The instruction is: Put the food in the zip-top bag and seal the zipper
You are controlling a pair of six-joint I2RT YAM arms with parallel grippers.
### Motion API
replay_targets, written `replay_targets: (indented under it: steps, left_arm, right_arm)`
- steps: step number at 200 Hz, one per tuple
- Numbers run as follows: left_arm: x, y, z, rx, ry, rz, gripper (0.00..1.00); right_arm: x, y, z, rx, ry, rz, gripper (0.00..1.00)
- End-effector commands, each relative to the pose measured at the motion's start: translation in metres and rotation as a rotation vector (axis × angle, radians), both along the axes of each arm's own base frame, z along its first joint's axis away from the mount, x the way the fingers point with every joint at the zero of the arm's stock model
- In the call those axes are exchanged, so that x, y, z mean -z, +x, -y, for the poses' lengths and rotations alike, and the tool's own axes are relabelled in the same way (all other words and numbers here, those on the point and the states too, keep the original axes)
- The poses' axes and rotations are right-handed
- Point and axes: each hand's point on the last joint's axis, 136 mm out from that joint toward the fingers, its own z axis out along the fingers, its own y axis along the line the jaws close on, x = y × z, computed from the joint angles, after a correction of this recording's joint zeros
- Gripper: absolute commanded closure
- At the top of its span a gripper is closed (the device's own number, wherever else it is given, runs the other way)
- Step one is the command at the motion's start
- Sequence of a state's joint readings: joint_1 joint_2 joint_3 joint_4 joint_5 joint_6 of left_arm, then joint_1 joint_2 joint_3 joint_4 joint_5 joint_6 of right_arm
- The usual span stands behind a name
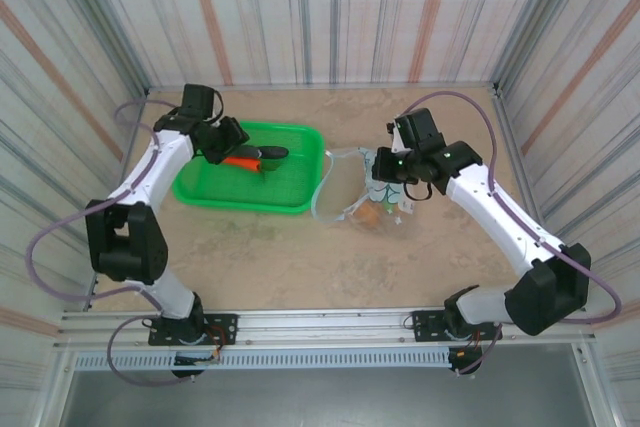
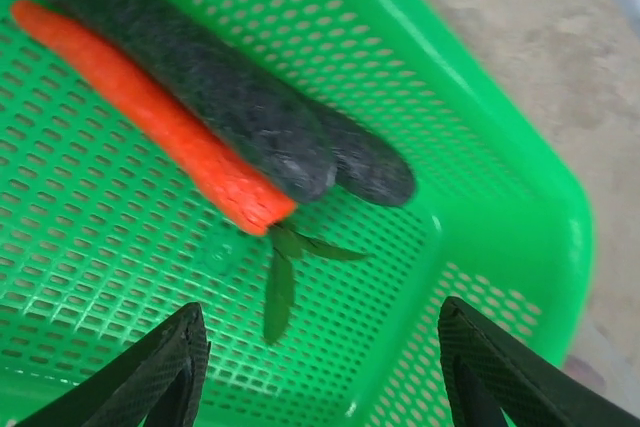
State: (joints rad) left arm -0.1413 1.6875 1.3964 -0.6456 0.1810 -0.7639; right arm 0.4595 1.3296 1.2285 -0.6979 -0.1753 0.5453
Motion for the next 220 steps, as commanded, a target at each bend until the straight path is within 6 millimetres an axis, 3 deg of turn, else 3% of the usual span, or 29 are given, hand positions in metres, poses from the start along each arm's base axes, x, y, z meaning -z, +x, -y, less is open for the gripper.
replay_targets:
  steps: [1,45,75,134,160,195,220]
  left_arm:
    - [0.008,0.017,-0.017,-0.183,0.018,-0.018,0.37]
    - [0.051,0.034,-0.034,-0.429,-0.051,-0.067,0.43]
    - [0.063,0.046,-0.038,-0.484,-0.056,-0.074,0.44]
    - [0.101,0.047,-0.039,-0.541,-0.05,-0.144,0.45]
    - [0.11,0.048,-0.037,-0.525,-0.047,-0.156,0.53]
    - [0.118,0.045,-0.038,-0.503,-0.016,-0.191,0.47]
    - [0.118,0.046,-0.037,-0.48,-0.008,-0.188,0.5]
  right_arm:
    - [-0.024,0.001,0.004,0.01,0.021,0.048,1.0]
    - [-0.027,0.004,0.005,0.021,0.037,0.052,1.0]
    - [-0.027,0.002,0.008,0.023,0.038,0.049,1.0]
    - [-0.03,0.003,0.013,0.036,0.048,0.052,1.0]
    - [-0.031,0.002,0.014,0.035,0.047,0.052,1.0]
    - [-0.03,0.0,0.015,0.035,0.043,0.048,1.0]
    - [-0.03,0.0,0.015,0.034,0.046,0.048,1.0]
